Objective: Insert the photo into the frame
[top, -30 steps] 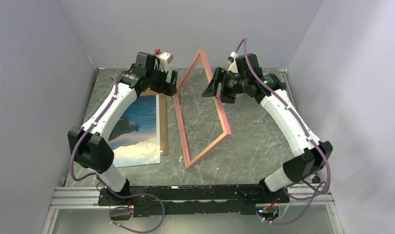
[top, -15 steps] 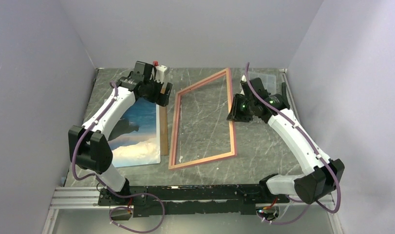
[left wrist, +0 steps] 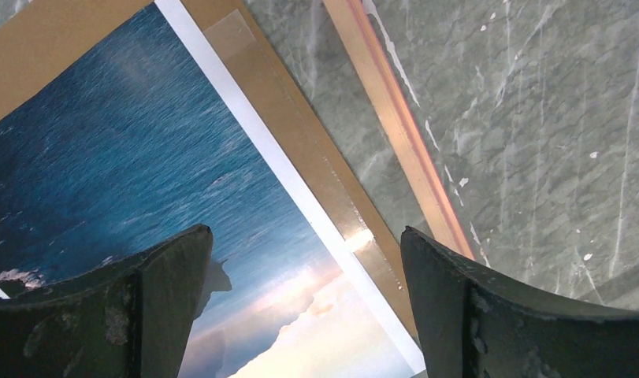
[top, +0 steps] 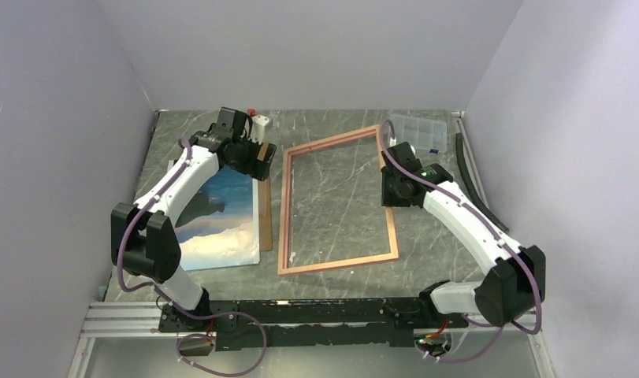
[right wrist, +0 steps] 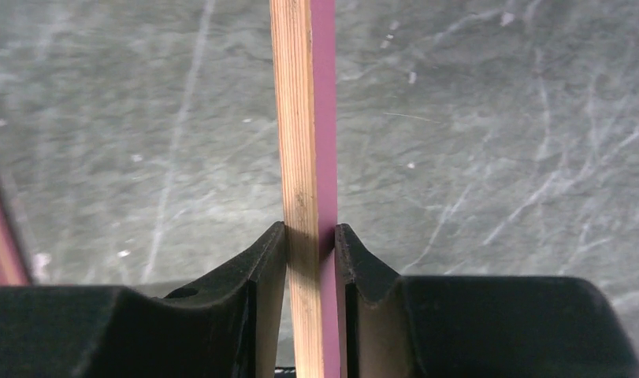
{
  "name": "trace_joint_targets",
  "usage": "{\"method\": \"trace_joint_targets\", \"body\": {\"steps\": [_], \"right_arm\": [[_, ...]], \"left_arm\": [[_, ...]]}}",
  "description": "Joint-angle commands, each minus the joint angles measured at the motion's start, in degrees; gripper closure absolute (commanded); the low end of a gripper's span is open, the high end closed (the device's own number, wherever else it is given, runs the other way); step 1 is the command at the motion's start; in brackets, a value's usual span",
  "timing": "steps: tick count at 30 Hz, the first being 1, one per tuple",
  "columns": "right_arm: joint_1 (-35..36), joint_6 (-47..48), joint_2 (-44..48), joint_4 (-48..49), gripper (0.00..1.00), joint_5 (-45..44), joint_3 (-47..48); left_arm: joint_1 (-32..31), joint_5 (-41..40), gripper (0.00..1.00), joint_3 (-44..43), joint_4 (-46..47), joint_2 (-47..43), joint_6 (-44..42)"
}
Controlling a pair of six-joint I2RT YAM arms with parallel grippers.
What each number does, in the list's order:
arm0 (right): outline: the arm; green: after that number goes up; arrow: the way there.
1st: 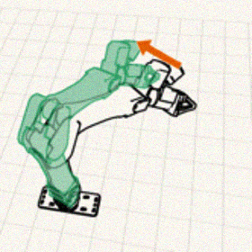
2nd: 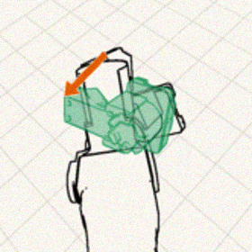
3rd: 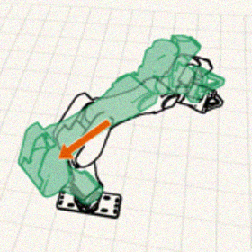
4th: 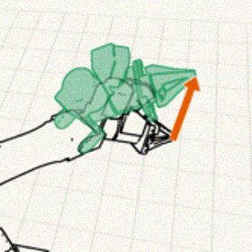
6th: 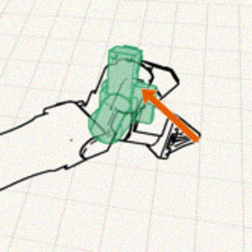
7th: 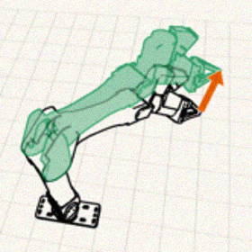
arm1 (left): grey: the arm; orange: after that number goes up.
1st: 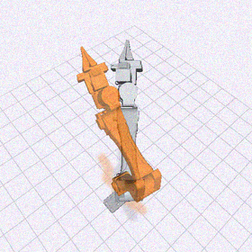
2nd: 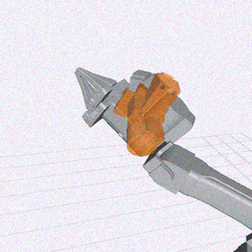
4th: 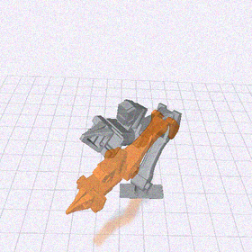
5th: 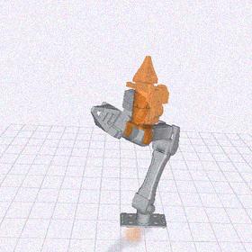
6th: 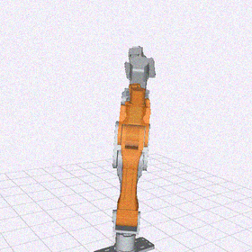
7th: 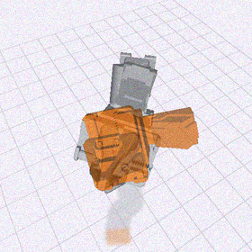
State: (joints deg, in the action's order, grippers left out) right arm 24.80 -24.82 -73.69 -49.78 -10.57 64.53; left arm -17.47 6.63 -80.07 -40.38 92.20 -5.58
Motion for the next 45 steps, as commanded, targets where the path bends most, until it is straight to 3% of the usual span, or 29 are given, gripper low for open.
{"method": "trace_joint_targets", "body": {"steps": [1,18,24,45], "right_arm": [[0.0,0.7,-1.8,5.5,0.78,-9.7,-3.1],[0.3,-3.2,-6.4,18.5,0.83,-14.6,-12.0],[0.6,-0.4,-5.5,25.0,0.8,-11.1,-17.0],[0.9,-0.5,-14.9,22.7,0.71,-10.6,-13.8]], "left_arm": [[0.8,0.0,0.05,0.8,1.1,-1.9,-2.0],[4.6,0.2,0.05,2.2,0.4,-2.2,-2.8],[6.1,1.4,0.05,2.4,0.5,-3.1,-3.0],[13.3,4.9,0.05,0.0,-1.2,-4.4,-2.9]]}}
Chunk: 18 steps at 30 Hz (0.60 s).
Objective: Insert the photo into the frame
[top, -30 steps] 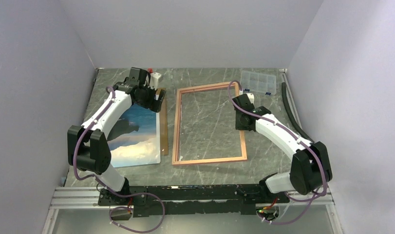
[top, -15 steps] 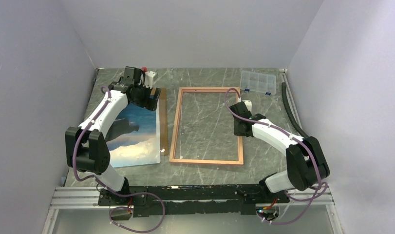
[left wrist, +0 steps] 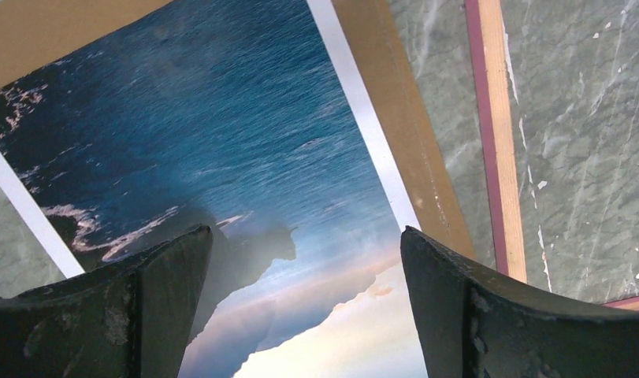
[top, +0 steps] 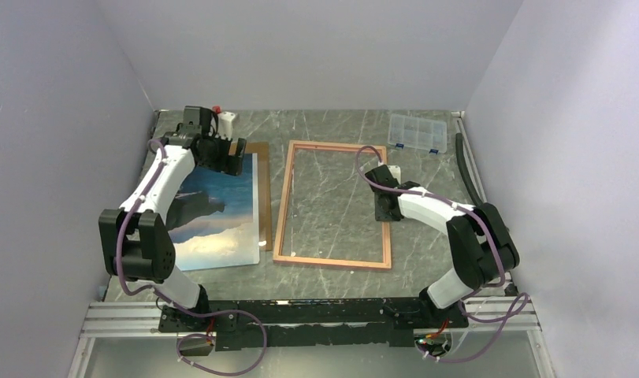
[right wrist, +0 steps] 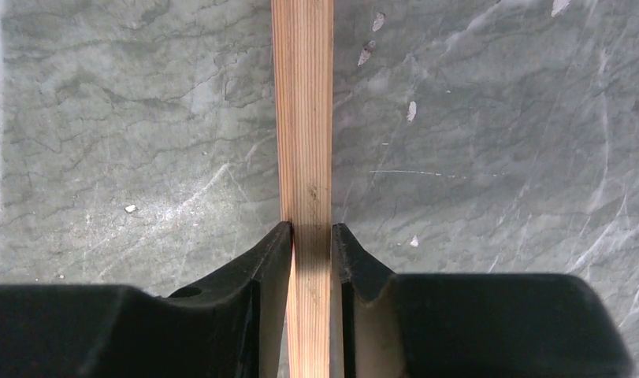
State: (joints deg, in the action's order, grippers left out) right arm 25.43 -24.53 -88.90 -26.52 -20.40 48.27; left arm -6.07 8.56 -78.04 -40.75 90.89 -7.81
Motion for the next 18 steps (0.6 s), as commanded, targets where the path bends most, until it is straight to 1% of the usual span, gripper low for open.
{"method": "trace_joint_targets", "body": {"steps": [1,3,4,5,7,8,10,12,15,18], "right_arm": [[0.3,-0.9,0.5,-0.6,0.68,-0.9,2.6],[0.3,-1.7,1.1,-1.4,0.57,-2.0,3.4],[0.4,-2.5,1.8,-2.1,0.48,-2.9,4.0],[0.7,-3.4,2.7,-2.9,0.43,-3.7,4.8],[2.1,-5.5,5.3,-3.6,0.34,-3.4,7.1],[3.1,-6.5,6.2,-3.8,0.32,-2.9,8.9],[5.9,-8.6,6.7,-3.6,0.29,-0.8,12.6],[10.6,-11.1,4.6,-2.4,0.27,1.3,17.1],[19.0,-13.7,-3.2,-1.3,0.26,3.3,26.2],[25.0,-14.8,-13.5,0.6,0.25,7.4,35.9]], "left_arm": [[2.5,3.4,0.05,-2.1,-1.2,-3.0,-0.9],[4.0,4.3,0.05,-2.2,-2.0,-2.8,-1.8],[4.9,4.5,0.05,-2.4,-2.5,-2.6,-2.2],[5.8,4.6,0.05,-2.6,-3.0,-2.4,-2.6],[9.5,5.1,0.05,-3.7,-4.3,-1.7,-3.5],[11.2,4.9,0.05,-4.4,-5.1,-1.2,-4.3],[15.1,5.0,0.05,-6.3,-7.0,-0.1,-6.2],[20.3,4.5,0.05,-8.1,-8.3,0.8,-8.0],[26.3,2.4,0.05,-9.7,-9.2,1.7,-12.0],[31.3,-0.9,0.05,-8.4,-7.7,1.7,-15.6]]}}
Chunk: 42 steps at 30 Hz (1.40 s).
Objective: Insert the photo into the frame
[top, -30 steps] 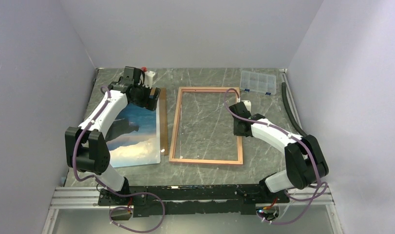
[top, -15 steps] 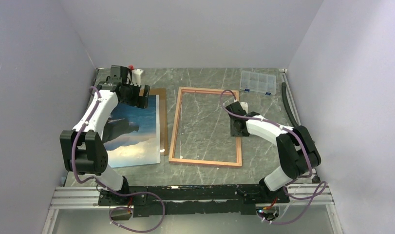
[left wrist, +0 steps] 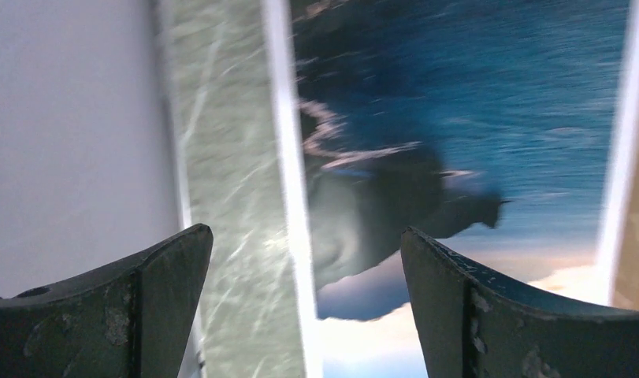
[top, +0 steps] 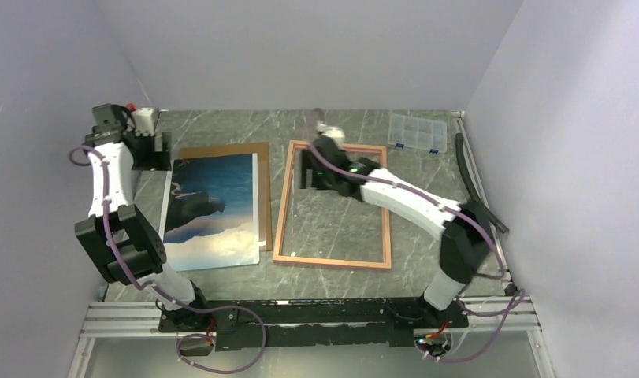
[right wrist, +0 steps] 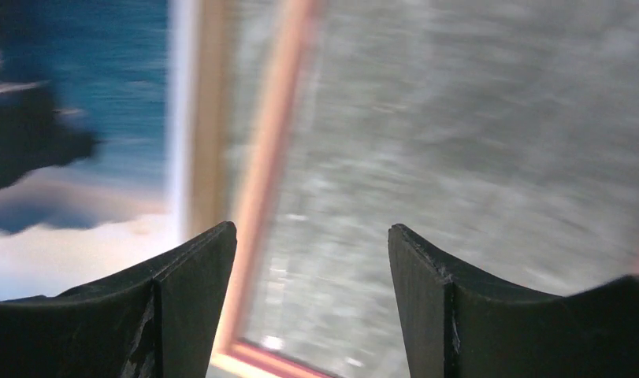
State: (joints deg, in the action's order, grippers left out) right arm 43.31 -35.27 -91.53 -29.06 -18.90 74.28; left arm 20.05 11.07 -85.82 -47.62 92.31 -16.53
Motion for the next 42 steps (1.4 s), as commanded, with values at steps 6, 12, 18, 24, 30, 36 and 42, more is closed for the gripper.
{"method": "trace_joint_targets", "body": {"steps": [6,12,18,24,30,36,42], "right_arm": [[12.1,-4.0,-29.4,3.6,0.25,13.3,29.3],[12.2,-5.7,-37.1,5.4,0.25,17.3,32.7],[12.0,-7.6,-36.5,5.7,0.25,15.7,27.8],[11.1,-9.3,-32.3,6.1,0.25,12.8,19.2],[11.1,-10.2,-29.5,8.1,0.25,13.5,14.1],[11.1,-12.7,-28.2,12.3,0.25,18.5,13.0],[11.6,-16.6,-28.2,12.8,0.26,23.7,14.6]], "left_arm": [[11.3,-7.5,0.11,8.1,4.7,-1.0,-12.4],[12.5,-10.9,0.2,17.6,12.9,-0.6,-14.8],[12.5,-13.6,0.26,20.2,17.8,3.6,-13.6],[10.5,-15.8,0.28,21.6,21.2,7.5,-11.3],[6.7,-16.9,0.29,20.9,21.6,10.3,-9.0],[4.5,-16.3,0.32,18.1,20.4,13.3,-6.9],[2.4,-15.6,0.35,16.7,19.1,15.8,-5.0]]}}
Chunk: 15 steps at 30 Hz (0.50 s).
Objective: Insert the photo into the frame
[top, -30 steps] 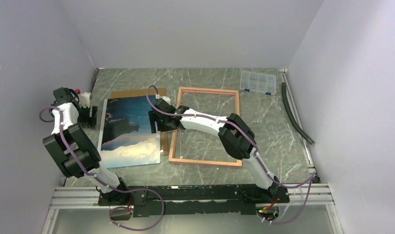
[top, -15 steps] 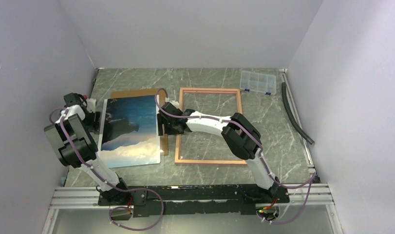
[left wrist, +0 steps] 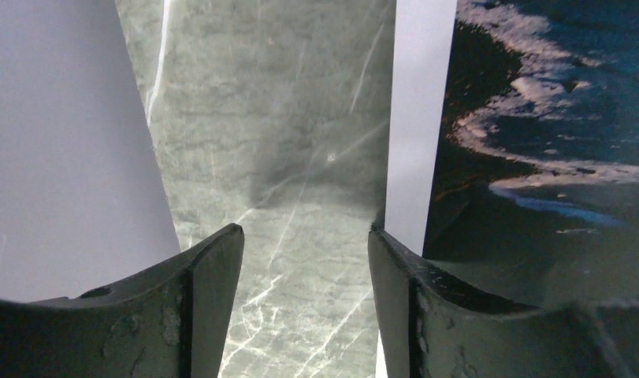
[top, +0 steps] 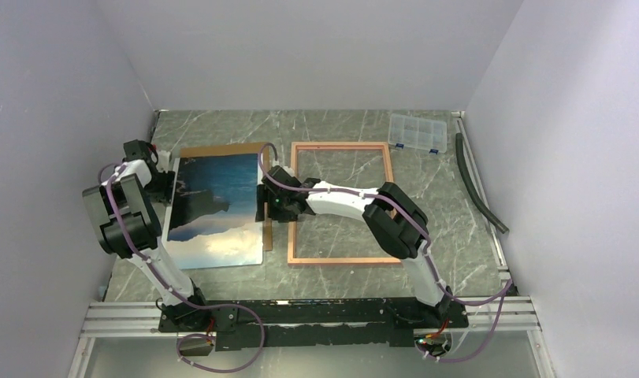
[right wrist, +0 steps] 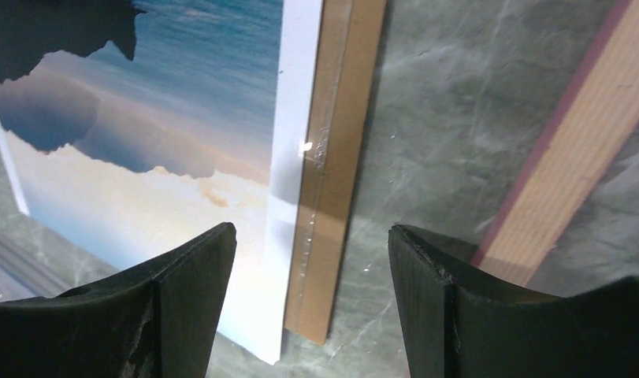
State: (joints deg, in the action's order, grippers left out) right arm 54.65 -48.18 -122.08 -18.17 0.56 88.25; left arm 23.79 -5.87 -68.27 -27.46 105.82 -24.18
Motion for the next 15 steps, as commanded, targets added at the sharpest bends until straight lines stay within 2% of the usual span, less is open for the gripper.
{"method": "trace_joint_targets", "body": {"steps": [1,11,15], "right_arm": [[0.3,-4.3,2.6,1.9,0.26,5.0,0.5],[2.4,-9.1,4.8,-9.8,0.28,10.6,0.5],[3.3,-10.6,6.0,-9.8,0.28,12.4,-2.2]], "left_arm": [[-1.4,1.6,0.36,-0.8,-1.2,2.2,2.9],[-0.9,1.2,0.4,2.0,-0.6,-0.6,0.7],[-0.9,1.3,0.41,2.3,-0.7,-1.1,0.6]]}}
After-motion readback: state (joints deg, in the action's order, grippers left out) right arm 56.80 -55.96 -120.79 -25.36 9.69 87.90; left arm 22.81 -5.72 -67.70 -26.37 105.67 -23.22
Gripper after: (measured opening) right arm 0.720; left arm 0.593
